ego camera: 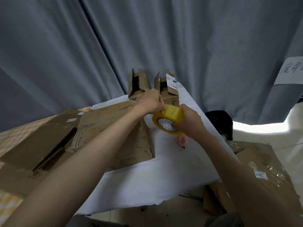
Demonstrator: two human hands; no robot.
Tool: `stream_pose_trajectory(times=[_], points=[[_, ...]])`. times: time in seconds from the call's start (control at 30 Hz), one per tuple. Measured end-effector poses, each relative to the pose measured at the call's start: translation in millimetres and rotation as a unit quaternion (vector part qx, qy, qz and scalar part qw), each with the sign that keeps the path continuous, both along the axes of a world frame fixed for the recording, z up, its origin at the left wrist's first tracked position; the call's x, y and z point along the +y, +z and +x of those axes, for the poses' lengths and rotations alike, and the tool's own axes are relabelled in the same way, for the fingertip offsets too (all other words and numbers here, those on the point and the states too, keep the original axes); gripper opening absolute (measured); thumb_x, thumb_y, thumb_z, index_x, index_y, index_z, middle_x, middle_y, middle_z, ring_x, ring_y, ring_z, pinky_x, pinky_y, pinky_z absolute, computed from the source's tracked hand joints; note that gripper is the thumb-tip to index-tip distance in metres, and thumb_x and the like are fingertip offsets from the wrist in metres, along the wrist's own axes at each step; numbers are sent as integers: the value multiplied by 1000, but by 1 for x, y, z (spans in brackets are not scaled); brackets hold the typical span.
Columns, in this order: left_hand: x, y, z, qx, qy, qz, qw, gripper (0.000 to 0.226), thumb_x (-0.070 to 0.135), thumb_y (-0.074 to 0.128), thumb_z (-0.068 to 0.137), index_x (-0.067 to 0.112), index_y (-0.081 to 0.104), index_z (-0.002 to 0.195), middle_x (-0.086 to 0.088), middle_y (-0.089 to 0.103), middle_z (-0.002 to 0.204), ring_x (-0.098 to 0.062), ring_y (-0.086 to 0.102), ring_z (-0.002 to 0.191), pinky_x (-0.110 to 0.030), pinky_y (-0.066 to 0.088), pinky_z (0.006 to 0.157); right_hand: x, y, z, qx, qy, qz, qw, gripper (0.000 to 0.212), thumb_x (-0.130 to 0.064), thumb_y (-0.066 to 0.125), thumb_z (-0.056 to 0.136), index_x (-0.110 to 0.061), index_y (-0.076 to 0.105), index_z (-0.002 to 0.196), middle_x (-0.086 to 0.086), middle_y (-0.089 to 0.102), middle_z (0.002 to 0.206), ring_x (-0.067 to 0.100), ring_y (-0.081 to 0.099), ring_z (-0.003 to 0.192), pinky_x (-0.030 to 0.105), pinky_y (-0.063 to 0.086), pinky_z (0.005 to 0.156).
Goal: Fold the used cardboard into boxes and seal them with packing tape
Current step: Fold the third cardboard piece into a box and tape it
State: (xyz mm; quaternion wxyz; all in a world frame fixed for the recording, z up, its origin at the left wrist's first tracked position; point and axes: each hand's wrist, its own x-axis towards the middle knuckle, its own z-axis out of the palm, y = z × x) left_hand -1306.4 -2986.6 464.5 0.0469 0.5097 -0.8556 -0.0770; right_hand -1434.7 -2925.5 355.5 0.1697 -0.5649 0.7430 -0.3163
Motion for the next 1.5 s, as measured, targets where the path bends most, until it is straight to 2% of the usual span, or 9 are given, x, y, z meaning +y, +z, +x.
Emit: stream_pose_trajectory(times=[0.13, 0.23, 0.47, 0.6, 0.73, 0.87, 1.03, 1.23, 1.5], points=[[-6, 18, 6, 55, -11, 10, 998, 12, 17, 62, 90, 18, 73, 85, 6, 69, 90, -18, 64, 98, -41, 50, 96, 7, 17, 0, -89, -20, -84, 992, 52, -37, 78, 65, -29, 43, 103, -2, 55, 91, 23, 56, 86, 34, 43, 68], [-11, 35, 16, 123, -16, 18, 992, 13, 12, 63, 91, 19, 66, 80, 10, 66, 84, -11, 62, 92, -17, 48, 74, 18, 33, 1, -120, -10, -118, 986, 51, -41, 79, 65, -29, 45, 102, -7, 54, 88, 15, 53, 79, 31, 42, 60], [-4, 49, 46, 212, -34, 60, 975, 7, 15, 67, 93, 13, 66, 86, 3, 64, 80, -10, 58, 80, -26, 47, 76, 50, 69, 16, -97, 14, -151, 984, 48, -42, 82, 72, -31, 46, 102, -17, 51, 85, 0, 50, 76, 21, 37, 55], [1, 59, 61, 263, -20, 51, 963, 13, 15, 67, 93, 18, 65, 80, 6, 63, 72, -1, 55, 63, -10, 41, 54, 72, 86, 25, -44, 10, -117, 992, 51, -46, 80, 72, -30, 44, 103, -18, 45, 81, 2, 45, 71, 16, 29, 53], [14, 61, 68, 255, -42, 90, 962, 15, 12, 68, 92, 18, 65, 79, -4, 70, 86, -11, 59, 77, -28, 48, 77, 96, 96, 27, -35, 11, -69, 997, 46, -52, 80, 72, -28, 48, 94, -16, 48, 80, 2, 46, 72, 17, 34, 55], [20, 65, 70, 272, -36, 81, 958, 13, 14, 68, 92, 18, 65, 80, 0, 67, 78, -8, 58, 71, -23, 46, 69, 116, 97, 25, -137, 34, -4, 990, 53, -60, 79, 65, -26, 60, 101, -6, 64, 94, 13, 62, 87, 36, 57, 74], [14, 69, 88, 268, -18, 91, 959, 8, 12, 64, 95, 14, 64, 86, -1, 65, 88, -16, 60, 86, -35, 52, 85, 141, 93, 29, -311, 92, 17, 946, 54, -67, 79, 45, -38, 73, 90, -11, 76, 88, 10, 73, 82, 25, 56, 68], [-4, 73, 96, 315, 20, 26, 949, 23, 5, 54, 97, 20, 55, 79, 3, 55, 80, -10, 50, 74, -27, 43, 73, 160, 80, 65, -399, 79, 9, 914, 10, -38, 67, 89, -31, 67, 83, -17, 74, 76, 14, 70, 79, 38, 58, 81], [-21, 56, 90, 240, -45, 36, 969, 6, 10, 49, 101, 12, 56, 100, -7, 57, 98, -21, 51, 90, -37, 44, 84, 169, 74, 102, -438, 127, 22, 890, 30, -62, 60, 74, -38, 63, 92, -26, 69, 86, 13, 66, 97, 39, 54, 92]])
